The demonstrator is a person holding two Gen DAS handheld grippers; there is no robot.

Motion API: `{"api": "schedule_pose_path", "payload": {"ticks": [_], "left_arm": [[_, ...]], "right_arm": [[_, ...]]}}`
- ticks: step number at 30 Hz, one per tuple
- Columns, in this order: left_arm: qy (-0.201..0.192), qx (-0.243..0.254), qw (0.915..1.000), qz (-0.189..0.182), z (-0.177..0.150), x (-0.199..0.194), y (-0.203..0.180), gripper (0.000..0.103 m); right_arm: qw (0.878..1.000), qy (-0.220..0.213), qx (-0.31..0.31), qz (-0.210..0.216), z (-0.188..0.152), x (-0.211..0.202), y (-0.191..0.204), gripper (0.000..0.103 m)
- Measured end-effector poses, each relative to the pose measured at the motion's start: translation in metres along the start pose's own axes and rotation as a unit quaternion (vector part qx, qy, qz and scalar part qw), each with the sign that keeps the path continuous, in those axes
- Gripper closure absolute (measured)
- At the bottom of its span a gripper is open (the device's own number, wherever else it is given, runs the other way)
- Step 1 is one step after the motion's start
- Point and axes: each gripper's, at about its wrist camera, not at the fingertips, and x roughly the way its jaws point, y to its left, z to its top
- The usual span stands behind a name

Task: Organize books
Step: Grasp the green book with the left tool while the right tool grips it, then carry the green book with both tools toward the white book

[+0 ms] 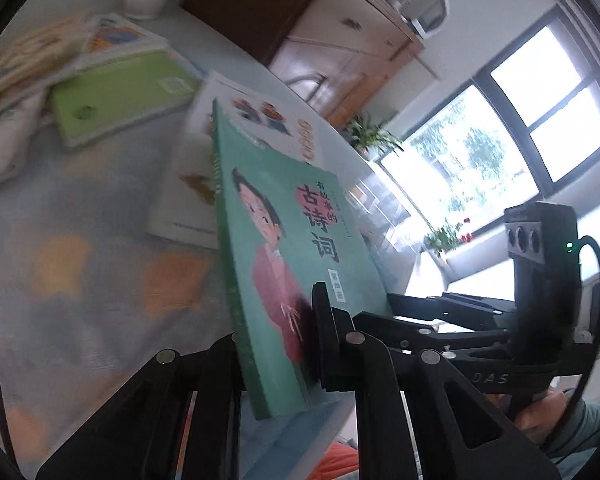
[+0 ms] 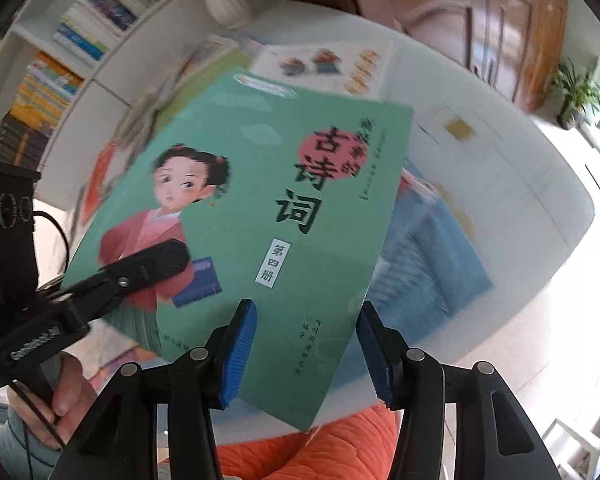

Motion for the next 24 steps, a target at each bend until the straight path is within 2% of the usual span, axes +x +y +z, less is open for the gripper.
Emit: {"api": "schedule_pose_path", "payload": {"ticks": [3, 7, 12, 15, 18, 20, 24], "left_arm": [[-0.022, -0.027, 0.9993, 0.016, -0.003, -0.022, 0.025, 0.092], [-0.050, -0.058, 0.9959, 0.047, -0.016, -0.057, 0.060, 0.092], [-0.081, -0.121, 0.9876, 0.059, -0.032, -0.091, 0.103, 0.092], [-0.091, -0.162, 0.9816, 0.042, -0.043, -0.101, 0.128, 0.093], [-0.092, -0.180, 0.9787, 0.035, -0.047, -0.103, 0.140, 0.093], [-0.096, -0.198, 0.9754, 0.003, -0.045, -0.103, 0.145, 0.093], [-0.102, -0.230, 0.9665, -0.050, -0.045, -0.109, 0.156, 0.093]], "right_arm": [[1.000, -0.007, -0.027, 0.005, 0.008, -0.001, 0.027, 0.052], [0.997, 0.002, -0.075, 0.017, 0.018, 0.018, 0.073, 0.052], [0.991, 0.016, -0.130, 0.040, 0.028, 0.046, 0.137, 0.052], [0.989, 0.046, -0.124, 0.071, 0.034, 0.066, 0.152, 0.050], [0.988, 0.080, -0.092, 0.093, 0.033, 0.080, 0.148, 0.045], [0.987, 0.094, -0.066, 0.115, 0.029, 0.084, 0.138, 0.043], [0.977, 0.123, 0.013, 0.172, 0.017, 0.094, 0.107, 0.031]]}}
